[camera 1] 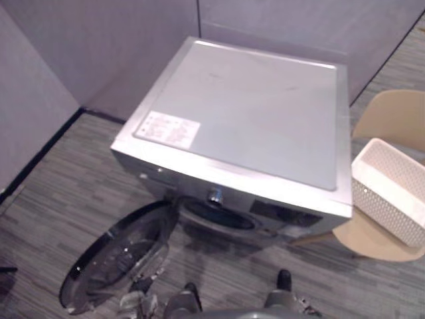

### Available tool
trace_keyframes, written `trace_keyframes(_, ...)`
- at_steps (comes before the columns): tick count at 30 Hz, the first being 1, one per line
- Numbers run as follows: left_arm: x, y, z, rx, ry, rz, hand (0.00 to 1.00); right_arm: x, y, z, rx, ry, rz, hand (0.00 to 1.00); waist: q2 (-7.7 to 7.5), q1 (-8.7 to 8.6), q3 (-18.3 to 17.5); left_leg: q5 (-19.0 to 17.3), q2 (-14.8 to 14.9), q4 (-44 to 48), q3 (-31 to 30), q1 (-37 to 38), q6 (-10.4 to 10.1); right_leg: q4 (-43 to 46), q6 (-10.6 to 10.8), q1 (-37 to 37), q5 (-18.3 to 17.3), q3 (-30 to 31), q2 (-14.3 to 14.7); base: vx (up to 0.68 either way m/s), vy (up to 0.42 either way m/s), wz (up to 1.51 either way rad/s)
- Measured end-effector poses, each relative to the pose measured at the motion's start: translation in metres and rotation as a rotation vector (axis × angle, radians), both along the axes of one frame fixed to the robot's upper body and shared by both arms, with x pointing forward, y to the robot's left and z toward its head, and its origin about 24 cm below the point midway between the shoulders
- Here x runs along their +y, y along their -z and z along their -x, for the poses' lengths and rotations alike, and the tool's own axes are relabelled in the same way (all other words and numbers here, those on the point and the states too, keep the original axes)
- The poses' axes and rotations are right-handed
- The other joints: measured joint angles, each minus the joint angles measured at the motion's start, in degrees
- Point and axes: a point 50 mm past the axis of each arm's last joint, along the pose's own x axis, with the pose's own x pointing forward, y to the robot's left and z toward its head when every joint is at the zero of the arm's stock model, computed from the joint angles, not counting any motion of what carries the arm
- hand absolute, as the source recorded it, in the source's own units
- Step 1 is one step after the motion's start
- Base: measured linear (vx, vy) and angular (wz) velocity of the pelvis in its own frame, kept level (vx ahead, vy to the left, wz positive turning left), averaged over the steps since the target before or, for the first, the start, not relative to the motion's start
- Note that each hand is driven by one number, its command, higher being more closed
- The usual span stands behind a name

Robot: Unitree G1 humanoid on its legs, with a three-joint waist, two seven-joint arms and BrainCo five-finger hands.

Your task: Pick up the laundry basket with both hands and put the clothes into the washing machine.

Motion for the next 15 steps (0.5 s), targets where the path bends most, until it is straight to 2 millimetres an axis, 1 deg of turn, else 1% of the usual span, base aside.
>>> trace_keyframes(1, -0.001, 0.0, 0.001, 0.005, 0.008, 0.001, 0.0, 0.0, -0.001, -0.003, 0.0, -0.031, 0.007, 0.0, -0.24, -0.12, -0.09, 0.05, 0.2, -0.67, 0.56, 0.66, 0.23, 7.49, -0.67, -0.89, -10.21, -0.31, 2.09, -0.03, 0.15, -0.22)
trace_keyframes(2, -0.001, 0.001, 0.003, 0.02, 0.032, -0.003, 0.0, 0.002, 0.0, -0.001, 0.006, -0.048, 0.005, 0.0, -0.17, -0.17, -0.04, 0.27, 0.16, -1.88, 0.99, 2.35, 0.57, 16.23, -0.15, -0.76, -20.97, 0.81, 4.97, -0.03, 0.122, -0.15)
trace_keyframes(3, -0.002, 0.002, 0.005, 0.025, 0.041, -0.005, 0.0, 0.003, 0.0, -0.001, 0.008, -0.054, 0.003, 0.0, -0.2, -0.15, -0.05, 0.31, 0.17, -2.31, 1.18, 3.26, 0.6, 19.7, -0.58, -0.52, -25.0, 1.93, 6.4, -0.02, 0.055, -0.1)
trace_keyframes(4, -0.003, 0.002, 0.006, 0.03, 0.05, -0.004, 0.0, 0.005, 0.001, 0.0, 0.006, -0.053, -0.004, 0.0, -0.43, -0.13, -0.15, 0.49, -0.12, -2.97, 1.71, 4.51, 0.73, 23.41, -0.52, -0.12, -29.39, 3.87, 8.64, -0.02, -0.013, -0.22)
trace_keyframes(5, -0.008, 0.004, 0.009, 0.046, 0.07, 0.007, 0.0, 0.007, 0.001, 0.001, 0.002, -0.041, -0.012, 0.0, -1.7, -0.07, -0.76, 0.76, -1.75, -3.84, 2.3, 6.08, 0.57, 22.84, 0.25, 1.56, -32.62, 5.33, 9.8, -0.05, -0.009, -0.23)
trace_keyframes(6, -0.014, 0.006, 0.01, 0.054, 0.081, 0.019, 0.0, 0.007, 0.002, 0.002, 0.002, -0.034, -0.015, 0.0, -1.43, -0.11, -0.89, 1.15, -2.11, -4.39, 2.45, 5.8, 0.19, 21.02, 0.77, 2.41, -32.89, 7.0, 10.11, -0.06, -0.025, -0.15)
trace_keyframes(7, -0.017, 0.006, 0.009, 0.052, 0.087, 0.025, 0.0, 0.007, 0.002, 0.003, -0.001, -0.027, -0.013, 0.0, -1.25, -0.13, -1.17, 1.74, -2.37, -5.5, 2.4, 5.87, -0.02, 19.8, 0.85, 2.56, -32.95, 7.47, 10.24, -0.04, -0.049, -0.04)
trace_keyframes(9, -0.021, 0.004, -0.001, 0.031, 0.112, 0.024, 0.0, 0.007, 0.001, 0.002, -0.013, -0.002, -0.01, 0.0, -2.03, -0.3, -1.29, 6.77, -3.63, -12.07, 2.16, 7.28, -0.92, 13.79, 0.69, 3.57, -32.95, 7.99, 10.51, 0.02, -0.181, 0.06)
trace_keyframes(10, -0.022, 0.004, -0.004, 0.026, 0.114, 0.028, 0.0, 0.005, 0.001, 0.003, -0.011, 0.017, -0.01, 0.0, -2.08, -0.28, -1.26, 8.2, -3.53, -13.79, 1.71, 7.97, -1.28, 12.33, 0.06, 4.46, -32.55, 7.86, 10.96, -0.01, -0.185, 0.15)
trace_keyframes(12, -0.025, 0.005, -0.002, 0.029, 0.113, 0.035, 0.0, 0.003, 0.001, 0.003, -0.014, 0.023, 0.001, 0.0, -2.26, -0.16, -1.22, 9.28, -3.17, -15.72, 1.34, 10.49, -1.65, 10.69, -0.77, 6.95, -31.99, 7.55, 11.74, -0.04, -0.081, 0.07)
trace_keyframes(15, -0.025, 0.004, -0.003, 0.026, 0.113, 0.035, 0.0, -0.002, -0.003, -0.01, -0.057, 0.025, 0.023, 0.0, -2.47, -0.07, -1.22, 10.24, -3.37, -17.48, 0.97, 12.09, -1.58, 10.64, -1.08, 7.74, -31.78, 7.75, 11.92, -0.06, -0.006, 0.01)
